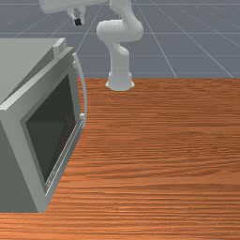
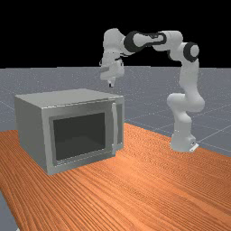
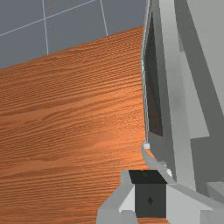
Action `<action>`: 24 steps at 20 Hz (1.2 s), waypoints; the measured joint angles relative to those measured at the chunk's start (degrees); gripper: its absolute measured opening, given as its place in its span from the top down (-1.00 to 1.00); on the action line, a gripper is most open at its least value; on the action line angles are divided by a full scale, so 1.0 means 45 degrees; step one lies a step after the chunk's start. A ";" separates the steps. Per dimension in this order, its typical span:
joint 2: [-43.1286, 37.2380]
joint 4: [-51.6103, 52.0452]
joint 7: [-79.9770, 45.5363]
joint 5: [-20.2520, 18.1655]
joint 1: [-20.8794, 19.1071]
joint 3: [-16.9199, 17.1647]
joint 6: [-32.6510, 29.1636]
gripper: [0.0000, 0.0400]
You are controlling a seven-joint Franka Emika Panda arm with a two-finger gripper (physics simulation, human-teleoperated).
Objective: Open the microwave
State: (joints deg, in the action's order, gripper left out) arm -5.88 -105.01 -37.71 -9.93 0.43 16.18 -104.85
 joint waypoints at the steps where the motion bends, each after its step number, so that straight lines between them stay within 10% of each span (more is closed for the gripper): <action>1: -0.0192 -0.0002 -0.0035 0.0139 -0.0160 0.0106 -0.0048 1.00; 8: -0.0019 -0.1100 -0.1433 0.1959 -0.0732 0.0187 -0.2775 1.00; 24: 0.1946 -0.2015 -0.2236 0.1903 -0.0763 0.0349 -0.5961 1.00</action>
State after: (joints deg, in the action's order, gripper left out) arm 2.88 -114.07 -47.78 -1.37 -3.00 17.75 -131.68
